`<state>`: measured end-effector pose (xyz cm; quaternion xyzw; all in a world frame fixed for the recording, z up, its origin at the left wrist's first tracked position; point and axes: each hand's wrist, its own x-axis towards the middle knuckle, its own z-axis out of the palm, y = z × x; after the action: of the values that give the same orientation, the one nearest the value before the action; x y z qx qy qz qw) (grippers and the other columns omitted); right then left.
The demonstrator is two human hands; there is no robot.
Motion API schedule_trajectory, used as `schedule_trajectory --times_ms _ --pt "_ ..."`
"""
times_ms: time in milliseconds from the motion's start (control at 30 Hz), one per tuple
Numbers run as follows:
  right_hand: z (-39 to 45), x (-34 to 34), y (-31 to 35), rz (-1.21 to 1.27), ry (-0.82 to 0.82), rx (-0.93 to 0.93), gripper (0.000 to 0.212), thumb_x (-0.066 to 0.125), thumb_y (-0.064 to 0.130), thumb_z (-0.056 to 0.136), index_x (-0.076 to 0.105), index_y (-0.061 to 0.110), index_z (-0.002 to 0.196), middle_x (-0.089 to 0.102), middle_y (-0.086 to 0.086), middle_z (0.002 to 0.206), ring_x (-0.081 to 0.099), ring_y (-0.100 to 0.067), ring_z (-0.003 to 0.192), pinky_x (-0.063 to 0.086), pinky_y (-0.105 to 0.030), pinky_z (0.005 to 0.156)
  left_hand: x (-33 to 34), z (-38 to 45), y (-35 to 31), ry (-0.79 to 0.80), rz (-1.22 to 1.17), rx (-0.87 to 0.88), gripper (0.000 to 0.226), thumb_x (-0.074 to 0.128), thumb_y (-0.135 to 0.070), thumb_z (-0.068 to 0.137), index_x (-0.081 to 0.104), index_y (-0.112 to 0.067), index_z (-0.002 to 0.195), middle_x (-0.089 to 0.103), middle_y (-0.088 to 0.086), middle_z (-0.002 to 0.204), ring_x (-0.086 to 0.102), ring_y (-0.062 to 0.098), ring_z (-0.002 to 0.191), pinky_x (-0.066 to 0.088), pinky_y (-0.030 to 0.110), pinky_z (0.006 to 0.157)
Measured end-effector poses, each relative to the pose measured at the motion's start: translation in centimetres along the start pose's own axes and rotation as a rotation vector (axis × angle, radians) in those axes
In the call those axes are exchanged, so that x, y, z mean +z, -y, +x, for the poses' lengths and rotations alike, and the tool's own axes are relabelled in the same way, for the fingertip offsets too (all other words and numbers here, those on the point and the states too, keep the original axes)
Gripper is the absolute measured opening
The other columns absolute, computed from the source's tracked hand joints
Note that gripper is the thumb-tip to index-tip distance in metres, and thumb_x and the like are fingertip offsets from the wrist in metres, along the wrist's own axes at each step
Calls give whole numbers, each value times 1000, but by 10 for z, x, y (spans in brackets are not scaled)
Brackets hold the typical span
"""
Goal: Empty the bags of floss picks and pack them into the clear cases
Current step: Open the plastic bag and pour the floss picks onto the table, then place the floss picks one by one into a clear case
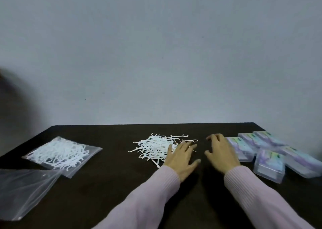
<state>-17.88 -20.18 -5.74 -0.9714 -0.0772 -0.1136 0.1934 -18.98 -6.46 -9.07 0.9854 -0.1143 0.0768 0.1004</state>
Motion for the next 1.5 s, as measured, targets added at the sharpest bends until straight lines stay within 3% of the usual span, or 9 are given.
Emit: schedule_trajectory --times_ms 133,400,533,733,1000,1167,1333,1400,1500 --pt "8 4 -29 -179 29 130 63 54 30 91 22 14 143 19 -12 153 15 -26 143 16 -43 116 19 23 -15 100 93 56 57 25 -46 100 7 -28 150 -2 -8 159 -4 8 145 -10 50 114" --pt "29 24 -32 -236 54 48 66 49 30 93 14 15 147 20 -8 154 17 -23 143 12 -46 117 23 54 -5 146 161 -54 54 15 -45 101 2 -27 150 -7 -3 159 -10 10 145 -15 52 111" --pt "36 31 -32 -269 36 43 67 44 32 96 7 17 149 11 -6 157 3 -25 145 2 -57 113 22 74 0 168 235 -133 55 10 -47 100 -1 -26 150 -9 1 159 -12 18 145 -15 56 110" --pt "43 36 -37 -260 67 2 68 41 32 97 -1 19 149 5 -4 158 -1 -24 145 -1 -55 113 23 98 4 237 183 -250 54 9 -48 100 -3 -31 150 -8 3 159 -8 29 145 -8 56 113" --pt "41 38 -36 14 -21 -180 55 55 24 91 29 24 139 34 2 146 31 -11 135 13 -32 116 21 75 20 184 154 -226 48 12 -39 102 5 -35 150 3 -1 159 3 25 146 5 47 117" --pt "40 40 -33 18 12 -172 56 56 34 89 31 29 138 8 1 156 4 -18 145 4 -40 116 13 54 33 169 146 -221 47 14 -40 102 8 -37 149 8 -2 159 6 24 146 8 47 117" --pt "40 41 -35 252 29 -98 54 66 30 83 40 26 131 32 2 143 31 -13 132 34 -29 106 8 41 37 119 174 -225 45 20 -38 103 20 -36 148 19 -1 157 14 24 145 7 47 116" --pt "40 40 -36 314 -37 -87 54 71 28 79 45 23 126 40 3 136 36 -13 126 36 -26 102 5 40 37 51 161 -222 44 25 -35 102 29 -31 146 29 -1 153 19 20 143 5 45 116" --pt "41 36 -36 471 -148 -66 50 77 23 73 51 20 116 47 1 126 44 -11 112 40 -23 92 -4 39 34 -200 86 -171 43 34 -29 101 36 -25 143 43 -2 144 31 14 137 5 36 117"
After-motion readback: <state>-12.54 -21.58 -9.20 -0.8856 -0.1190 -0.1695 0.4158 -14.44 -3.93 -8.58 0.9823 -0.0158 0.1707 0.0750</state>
